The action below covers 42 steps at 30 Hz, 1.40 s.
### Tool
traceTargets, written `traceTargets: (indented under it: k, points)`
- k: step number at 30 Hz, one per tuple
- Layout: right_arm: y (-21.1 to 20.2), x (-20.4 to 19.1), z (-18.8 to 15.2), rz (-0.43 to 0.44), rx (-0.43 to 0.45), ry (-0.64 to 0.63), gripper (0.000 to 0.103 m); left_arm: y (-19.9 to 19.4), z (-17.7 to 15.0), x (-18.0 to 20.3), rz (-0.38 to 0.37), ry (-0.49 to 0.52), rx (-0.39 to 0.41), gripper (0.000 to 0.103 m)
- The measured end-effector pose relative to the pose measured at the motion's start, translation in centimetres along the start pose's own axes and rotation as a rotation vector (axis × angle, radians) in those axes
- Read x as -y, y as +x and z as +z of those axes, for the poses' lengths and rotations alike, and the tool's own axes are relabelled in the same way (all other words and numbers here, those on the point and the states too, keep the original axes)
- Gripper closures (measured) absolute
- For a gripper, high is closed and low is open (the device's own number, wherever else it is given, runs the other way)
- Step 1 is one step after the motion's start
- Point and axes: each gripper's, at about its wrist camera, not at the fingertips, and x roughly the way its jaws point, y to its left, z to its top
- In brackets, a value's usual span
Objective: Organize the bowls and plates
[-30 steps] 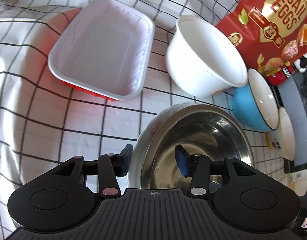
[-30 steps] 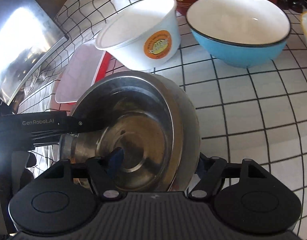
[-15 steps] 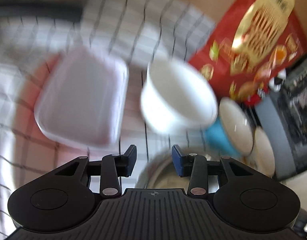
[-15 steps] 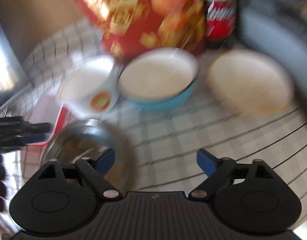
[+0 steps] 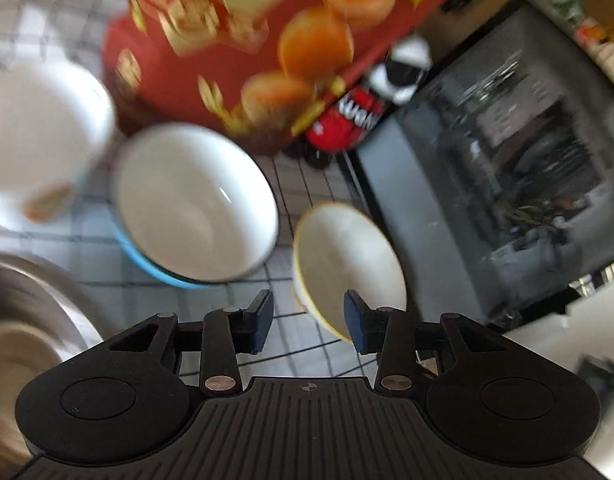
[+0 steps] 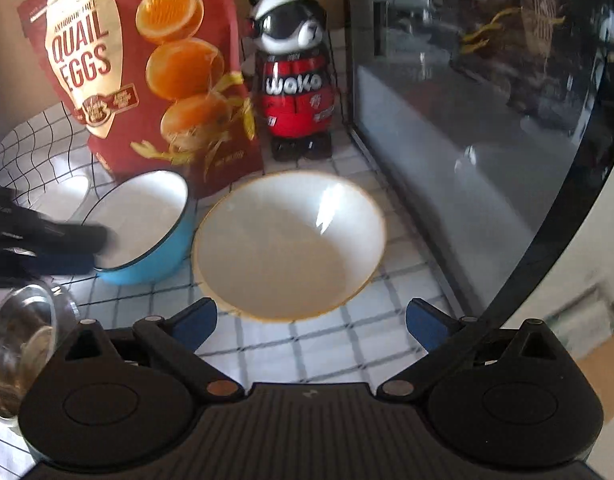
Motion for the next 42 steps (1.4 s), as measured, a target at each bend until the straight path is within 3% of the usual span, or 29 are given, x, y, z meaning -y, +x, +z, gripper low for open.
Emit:
traceTargets:
  k: [4,6,9,12,14,20,30,37,39,42]
  points:
    - [0.7,1.5,0.5,0.021,0.031,-0.028,0.003,4.0,-0.5,0.3,0.025,-0.100,0.002,0.061]
    - [1.9,1.9,1.0,0.024,0.034,-0.026,0.009,5.2,-0.4,0.3,0.052,-0.121,0.006,0.061]
    - [4.3,2.0,1.5,-0.006,0.000,-0.034,0.025,6.7,-0.4,0.1,0.075,-0.149,0.006,0.061]
    - [6.1,1.5,1.7,-0.021,-0.019,-0.051,0.035,7.9,-0.1,0.0,0.071,-0.157,-0.022,0.071]
    - [7.0,1.5,1.9,0.015,-0.050,-0.037,0.052,8.5,-0.1,-0.2,0.085,-0.156,-0.055,0.080]
    - [6.2,1.8,1.5,0.141,-0.114,0.031,0.052,7.3,-0.8,-0.5,0.080,-0.113,-0.098,0.082]
    - [2.3,0.3,-1.1,0.255,-0.223,-0.007,0.052,2.0,-4.6,-1.1,0.097,-0.017,-0.198,0.082]
    - [0.6,-1.7,-3.2,0.373,-0.298,-0.098,0.052,-1.9,-6.2,-2.9,0.128,-0.029,-0.182,0.082]
    - [0.8,-1.5,-2.7,0.384,-0.309,-0.090,0.052,-2.0,-6.1,-3.0,0.113,-0.035,-0.176,0.082]
    - [2.0,-0.4,-1.6,0.391,-0.309,-0.021,0.043,-2.0,-5.8,-3.2,0.110,-0.057,-0.147,0.082]
